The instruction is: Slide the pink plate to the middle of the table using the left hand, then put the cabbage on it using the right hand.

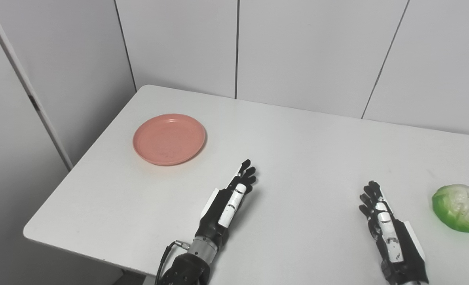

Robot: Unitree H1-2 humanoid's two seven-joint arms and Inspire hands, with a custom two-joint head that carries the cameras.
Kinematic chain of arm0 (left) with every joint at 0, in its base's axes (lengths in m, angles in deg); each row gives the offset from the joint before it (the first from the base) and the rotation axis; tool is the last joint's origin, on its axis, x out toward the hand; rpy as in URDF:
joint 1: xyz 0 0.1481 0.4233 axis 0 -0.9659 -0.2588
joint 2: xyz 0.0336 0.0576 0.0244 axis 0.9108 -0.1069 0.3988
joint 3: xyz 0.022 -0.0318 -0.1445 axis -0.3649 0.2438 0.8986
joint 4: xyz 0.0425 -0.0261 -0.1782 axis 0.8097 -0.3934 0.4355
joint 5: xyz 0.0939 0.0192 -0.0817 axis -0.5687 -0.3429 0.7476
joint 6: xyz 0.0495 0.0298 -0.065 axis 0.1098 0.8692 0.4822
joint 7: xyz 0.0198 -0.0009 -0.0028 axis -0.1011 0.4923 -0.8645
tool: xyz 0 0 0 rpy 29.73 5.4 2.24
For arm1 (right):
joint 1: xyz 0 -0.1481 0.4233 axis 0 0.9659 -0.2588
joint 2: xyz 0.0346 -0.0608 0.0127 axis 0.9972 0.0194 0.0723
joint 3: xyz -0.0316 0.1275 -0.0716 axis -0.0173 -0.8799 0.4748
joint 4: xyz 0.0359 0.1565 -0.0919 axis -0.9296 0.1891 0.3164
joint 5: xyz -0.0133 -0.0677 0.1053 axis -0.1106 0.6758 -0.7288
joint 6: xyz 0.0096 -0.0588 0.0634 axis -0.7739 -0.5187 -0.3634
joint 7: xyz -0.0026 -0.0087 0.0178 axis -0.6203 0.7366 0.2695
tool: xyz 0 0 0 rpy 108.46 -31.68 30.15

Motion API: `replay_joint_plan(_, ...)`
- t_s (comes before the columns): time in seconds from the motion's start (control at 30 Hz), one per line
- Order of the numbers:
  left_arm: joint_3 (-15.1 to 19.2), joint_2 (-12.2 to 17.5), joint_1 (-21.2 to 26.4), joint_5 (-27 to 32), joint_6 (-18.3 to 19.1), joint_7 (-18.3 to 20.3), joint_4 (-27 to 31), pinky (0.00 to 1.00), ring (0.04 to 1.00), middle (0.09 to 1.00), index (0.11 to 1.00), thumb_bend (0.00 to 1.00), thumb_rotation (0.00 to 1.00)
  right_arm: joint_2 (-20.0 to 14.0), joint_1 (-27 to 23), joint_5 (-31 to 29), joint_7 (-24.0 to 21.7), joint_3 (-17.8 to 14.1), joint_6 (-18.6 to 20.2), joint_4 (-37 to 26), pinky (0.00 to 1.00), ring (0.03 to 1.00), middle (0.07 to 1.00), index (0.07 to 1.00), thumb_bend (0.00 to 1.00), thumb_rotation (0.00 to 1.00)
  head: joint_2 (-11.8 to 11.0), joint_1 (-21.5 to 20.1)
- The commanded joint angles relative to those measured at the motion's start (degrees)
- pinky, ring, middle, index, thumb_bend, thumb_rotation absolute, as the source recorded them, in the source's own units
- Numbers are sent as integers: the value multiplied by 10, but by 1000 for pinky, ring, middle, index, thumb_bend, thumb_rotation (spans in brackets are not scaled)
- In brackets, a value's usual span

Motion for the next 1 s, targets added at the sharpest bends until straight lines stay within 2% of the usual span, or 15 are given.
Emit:
replay_joint_plan(0.0,-8,-5,-13,-8,31,-3,-9,964,961,979,970,475,1000,7,-3,-1,4,3,13,-7,994,990,994,998,259,1000,1,0)
replay_joint_plan(0.27,-6,7,1,1,55,3,54,961,959,978,970,516,1000,11,-6,0,5,8,12,-4,997,991,995,1000,243,1000,5,0)
replay_joint_plan(0.53,12,10,40,17,111,3,122,980,967,979,966,502,1000,14,-5,1,11,9,17,-11,989,985,991,1000,261,1000,11,4)
replay_joint_plan(0.97,66,33,116,34,142,-6,147,958,952,968,957,481,1000,11,-7,-1,10,10,21,-13,990,988,994,999,245,1000,15,13)
